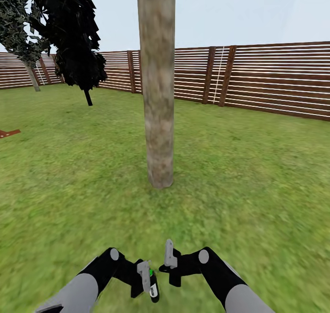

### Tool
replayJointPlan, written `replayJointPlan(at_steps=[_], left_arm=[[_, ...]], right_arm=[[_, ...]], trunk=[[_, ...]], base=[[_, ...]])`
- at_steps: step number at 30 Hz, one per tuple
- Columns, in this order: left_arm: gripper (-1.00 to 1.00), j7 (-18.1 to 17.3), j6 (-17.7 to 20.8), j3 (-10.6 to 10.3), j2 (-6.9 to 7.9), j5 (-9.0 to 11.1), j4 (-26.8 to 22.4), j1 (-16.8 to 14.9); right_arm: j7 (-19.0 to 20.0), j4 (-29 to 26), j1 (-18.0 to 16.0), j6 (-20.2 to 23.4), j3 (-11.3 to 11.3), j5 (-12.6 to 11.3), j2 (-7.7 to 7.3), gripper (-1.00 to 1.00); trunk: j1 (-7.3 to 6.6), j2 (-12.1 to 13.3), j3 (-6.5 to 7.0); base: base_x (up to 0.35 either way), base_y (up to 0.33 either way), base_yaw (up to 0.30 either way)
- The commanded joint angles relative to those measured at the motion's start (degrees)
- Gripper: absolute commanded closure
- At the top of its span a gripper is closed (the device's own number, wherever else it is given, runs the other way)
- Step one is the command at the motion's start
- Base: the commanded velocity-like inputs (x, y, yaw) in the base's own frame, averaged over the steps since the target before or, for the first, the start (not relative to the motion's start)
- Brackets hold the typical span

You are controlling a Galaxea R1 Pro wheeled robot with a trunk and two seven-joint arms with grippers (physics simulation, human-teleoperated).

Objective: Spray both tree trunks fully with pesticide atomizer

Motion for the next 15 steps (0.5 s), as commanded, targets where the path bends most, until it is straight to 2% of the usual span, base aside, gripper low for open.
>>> replayJointPlan(at_steps=[1, 4, 8, 9, 12, 13, 15], left_arm=[[1.0, -0.22, -0.36, 0.37, 1.08, -0.98, -0.13, -0.01], [1.0, -0.16, -0.28, -0.94, 4.48, -3.94, -0.25, 0.23], [1.0, -0.11, -0.34, -1.22, 9.93, -4.69, -0.22, 0.55], [1.0, -0.12, -0.35, -1.25, 11.35, -4.72, -0.13, 0.58], [1.0, 0.19, -0.35, -0.99, 15.87, -4.4, -0.26, 0.55], [1.0, 0.92, -0.29, -0.69, 16.95, -4.12, -0.35, 0.54], [1.0, 4.7, 0.01, -0.39, 17.89, -3.58, -0.2, 0.53]], right_arm=[[0.04, -0.07, -0.02, -0.31, -0.03, 0.5, 0.01, 1.0], [0.04, -0.01, -0.02, -0.31, -0.03, 0.58, -0.03, 1.0], [0.04, 0.02, -0.02, -0.31, -0.03, 0.67, -0.07, 1.0], [0.04, 0.02, -0.02, -0.31, -0.07, 0.67, -0.07, -1.0], [0.02, 0.15, -0.02, -0.31, -0.16, 0.73, -0.25, -1.0], [-0.16, 0.18, -0.02, -0.31, -0.26, 0.74, -0.3, -1.0], [-0.72, 0.31, -0.02, -0.37, -0.49, 0.76, -0.74, -1.0]], trunk=[[-0.01, -0.02, -0.05], [-0.01, -0.02, -0.05], [-0.01, -0.02, -0.05], [-0.01, -0.02, -0.05], [-0.01, -0.02, -0.05], [-0.01, -0.02, -0.05], [-0.01, -0.02, -0.05]], base=[[0.0, 0.0, 0.0], [0.0, 0.0, 0.0], [0.0, 0.0, 0.0], [0.0, 0.0, 0.0], [0.0, 0.0, 0.0], [0.0, 0.0, 0.0], [0.0, 0.0, 0.0]])
